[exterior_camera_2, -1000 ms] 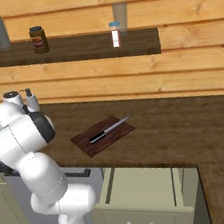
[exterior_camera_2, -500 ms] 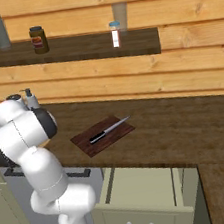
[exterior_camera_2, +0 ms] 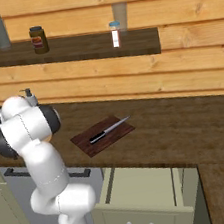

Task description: Pick up the knife from the drawer and place it on the cutting board. Then place the meat from the plate to the cutting board.

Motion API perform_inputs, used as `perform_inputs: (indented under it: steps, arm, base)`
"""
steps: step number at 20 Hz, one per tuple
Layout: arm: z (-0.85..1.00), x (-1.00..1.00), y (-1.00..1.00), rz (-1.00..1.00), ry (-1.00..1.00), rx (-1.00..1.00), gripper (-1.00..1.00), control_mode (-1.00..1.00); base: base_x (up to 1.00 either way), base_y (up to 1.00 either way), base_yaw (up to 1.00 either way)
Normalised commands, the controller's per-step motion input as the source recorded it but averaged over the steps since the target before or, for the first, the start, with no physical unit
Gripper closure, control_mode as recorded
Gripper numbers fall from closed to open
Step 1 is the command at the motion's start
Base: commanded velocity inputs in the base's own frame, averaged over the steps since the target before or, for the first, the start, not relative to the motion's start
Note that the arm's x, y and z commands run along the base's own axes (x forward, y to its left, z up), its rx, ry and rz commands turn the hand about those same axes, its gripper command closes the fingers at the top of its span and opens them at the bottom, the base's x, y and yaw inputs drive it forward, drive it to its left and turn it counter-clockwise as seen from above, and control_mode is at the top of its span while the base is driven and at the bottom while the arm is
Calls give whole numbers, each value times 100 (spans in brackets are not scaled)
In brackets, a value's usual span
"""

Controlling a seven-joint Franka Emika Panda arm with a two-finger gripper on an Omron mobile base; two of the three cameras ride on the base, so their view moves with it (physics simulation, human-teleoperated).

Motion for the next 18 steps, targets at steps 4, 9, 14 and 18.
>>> perform_inputs:
  steps: [4, 9, 14, 18]
  arm:
    - [-5, 19, 17, 0, 0, 0, -100, -100]
    - [-19, 2, 26, 0, 0, 0, -100, -100]
    - [-20, 22, 5, 0, 0, 0, -100, -100]
    - [-11, 21, 0, 0, 0, 0, -100, -100]
  base:
    - [0, 0, 0]
    - [0, 0, 0]
    - [0, 0, 0]
    - [0, 0, 0]
